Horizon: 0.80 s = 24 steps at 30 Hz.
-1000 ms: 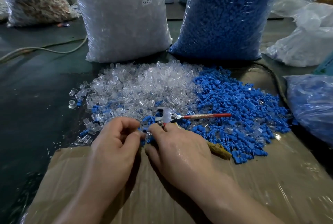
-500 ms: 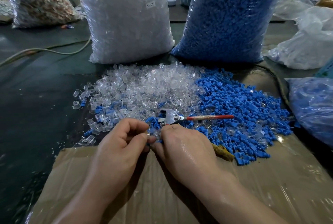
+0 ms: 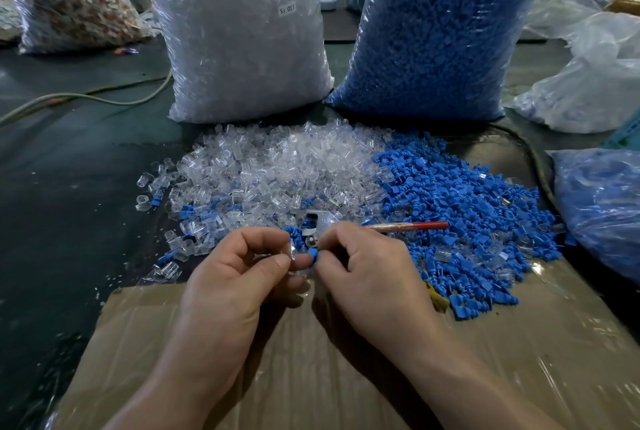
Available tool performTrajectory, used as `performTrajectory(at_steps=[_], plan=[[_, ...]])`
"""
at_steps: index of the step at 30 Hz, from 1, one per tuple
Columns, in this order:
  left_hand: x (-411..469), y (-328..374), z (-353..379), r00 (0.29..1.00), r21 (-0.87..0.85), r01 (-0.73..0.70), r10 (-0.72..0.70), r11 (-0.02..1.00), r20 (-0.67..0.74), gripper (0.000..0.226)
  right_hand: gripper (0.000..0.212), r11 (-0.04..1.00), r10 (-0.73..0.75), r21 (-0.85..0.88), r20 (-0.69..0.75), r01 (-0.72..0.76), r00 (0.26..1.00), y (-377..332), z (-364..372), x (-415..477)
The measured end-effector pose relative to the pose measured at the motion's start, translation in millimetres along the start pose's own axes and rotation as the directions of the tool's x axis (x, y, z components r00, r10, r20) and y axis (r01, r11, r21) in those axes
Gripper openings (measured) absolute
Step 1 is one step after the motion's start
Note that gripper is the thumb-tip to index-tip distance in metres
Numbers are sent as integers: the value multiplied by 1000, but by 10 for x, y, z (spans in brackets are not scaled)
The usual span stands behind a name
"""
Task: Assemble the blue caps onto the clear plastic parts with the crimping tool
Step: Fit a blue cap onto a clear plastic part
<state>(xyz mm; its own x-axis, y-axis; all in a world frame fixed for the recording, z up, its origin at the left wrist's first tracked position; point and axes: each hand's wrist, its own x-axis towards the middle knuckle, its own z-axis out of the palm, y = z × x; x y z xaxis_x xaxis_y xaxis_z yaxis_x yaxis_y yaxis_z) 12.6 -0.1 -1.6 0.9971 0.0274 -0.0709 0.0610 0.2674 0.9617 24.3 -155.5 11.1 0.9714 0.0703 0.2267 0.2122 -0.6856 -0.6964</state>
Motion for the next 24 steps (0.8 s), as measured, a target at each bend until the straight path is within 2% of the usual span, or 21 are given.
performTrajectory(at_steps=[2,6,9,12,13,16,21,24], plan=[[-10,-1,7,1000,-27,3,-2,1000,5,17,6,977,102,185,10,-102,995,-29,-17,-18],[-23,9,14,999,-84,26,-24,996,24,17,7,931,134,327,104,-161,986,-32,-5,-16],[-11,15,-12,997,-116,44,-36,992,71,20,9,820,159,517,203,-244,966,-13,-21,-2],[-2,27,-26,985,-169,82,-54,982,163,18,24,662,98,683,327,-307,940,-21,-48,-14],[-5,33,-25,980,-185,98,-62,978,188,18,30,637,69,701,362,-321,929,-21,-54,-18],[-15,21,-22,979,-202,112,-74,973,189,18,37,675,39,664,402,-321,915,-11,-54,-29],[-14,22,-16,988,-186,99,-73,978,138,21,21,606,99,717,363,-345,927,-15,-59,-53],[-19,44,-9,992,-183,91,-72,979,106,25,11,541,83,779,326,-317,942,-27,-74,-60]])
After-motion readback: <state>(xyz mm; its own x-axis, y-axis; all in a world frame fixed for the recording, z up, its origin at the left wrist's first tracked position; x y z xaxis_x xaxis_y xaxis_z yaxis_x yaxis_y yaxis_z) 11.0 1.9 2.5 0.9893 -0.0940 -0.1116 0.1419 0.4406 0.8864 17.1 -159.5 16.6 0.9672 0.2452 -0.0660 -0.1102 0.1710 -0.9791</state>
